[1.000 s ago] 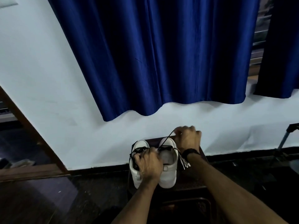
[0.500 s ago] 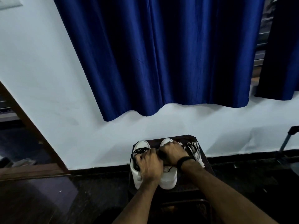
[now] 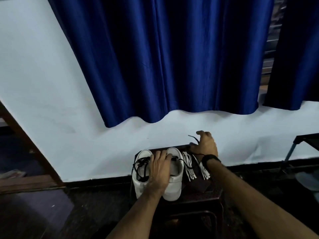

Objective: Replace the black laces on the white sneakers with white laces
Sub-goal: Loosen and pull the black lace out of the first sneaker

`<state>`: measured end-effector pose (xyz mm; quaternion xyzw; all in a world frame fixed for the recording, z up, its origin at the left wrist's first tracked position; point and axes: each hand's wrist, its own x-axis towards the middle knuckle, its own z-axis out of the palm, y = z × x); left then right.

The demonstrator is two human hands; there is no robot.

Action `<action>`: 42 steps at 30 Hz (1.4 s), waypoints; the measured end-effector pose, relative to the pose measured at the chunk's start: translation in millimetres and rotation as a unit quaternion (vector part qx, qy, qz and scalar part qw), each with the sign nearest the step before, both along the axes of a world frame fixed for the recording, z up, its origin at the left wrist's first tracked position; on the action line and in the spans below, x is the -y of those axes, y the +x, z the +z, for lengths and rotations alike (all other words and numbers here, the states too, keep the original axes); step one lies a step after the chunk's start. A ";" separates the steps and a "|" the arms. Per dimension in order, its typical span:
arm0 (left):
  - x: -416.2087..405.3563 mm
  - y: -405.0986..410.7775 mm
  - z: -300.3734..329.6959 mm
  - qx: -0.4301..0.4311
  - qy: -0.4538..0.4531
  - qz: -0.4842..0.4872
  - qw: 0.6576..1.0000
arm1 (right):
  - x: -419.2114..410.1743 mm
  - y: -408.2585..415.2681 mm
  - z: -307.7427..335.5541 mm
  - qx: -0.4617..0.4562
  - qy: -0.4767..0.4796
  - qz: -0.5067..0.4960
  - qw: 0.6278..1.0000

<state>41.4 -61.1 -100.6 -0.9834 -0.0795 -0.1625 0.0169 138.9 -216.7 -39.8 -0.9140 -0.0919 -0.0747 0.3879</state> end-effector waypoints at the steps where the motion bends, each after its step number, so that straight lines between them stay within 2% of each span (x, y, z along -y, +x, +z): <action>1: -1.3 3.4 2.9 -0.022 0.000 -0.031 0.999 | -1.2 -8.3 -6.0 -0.009 0.012 0.023 1.000; 5: -6.8 6.9 4.3 -0.021 -0.029 -0.083 0.996 | -20.0 -37.3 -41.4 -0.020 -0.003 0.125 0.992; 7: -7.8 8.5 2.1 -0.017 -0.023 -0.095 0.995 | -26.9 -46.5 -57.9 -0.027 0.004 0.102 0.994; 13: -5.6 21.4 10.0 -0.056 0.040 -0.139 0.988 | -39.0 -57.3 -73.8 -0.017 0.132 -0.003 0.991; 18: -1.6 26.4 8.2 -0.044 0.033 -0.127 0.990 | -40.2 -58.7 -76.2 -0.052 0.143 0.006 0.988; 21: -1.0 26.8 8.2 -0.025 0.026 -0.154 0.987 | -40.5 -57.6 -77.6 -0.065 0.167 0.015 0.984; 26: -2.1 27.9 7.8 -0.043 -0.028 -0.134 0.990 | -44.4 -61.1 -81.1 -0.072 0.203 0.015 0.976; 33: -11.8 29.9 -18.5 0.062 -0.088 -0.058 0.992 | -47.7 -59.2 -86.1 -0.043 0.210 -0.001 0.977; 36: -11.8 27.8 -22.6 0.160 -0.112 -0.055 0.979 | -49.4 -59.3 -86.2 -0.043 0.197 -0.006 0.979; 39: -4.4 22.9 -16.4 0.235 -0.136 0.021 0.962 | -51.1 -59.7 -85.7 -0.040 0.175 -0.002 0.984; 42: -4.4 25.5 -13.0 0.230 -0.189 0.078 0.951 | -50.7 -60.1 -83.4 -0.038 0.165 0.005 0.986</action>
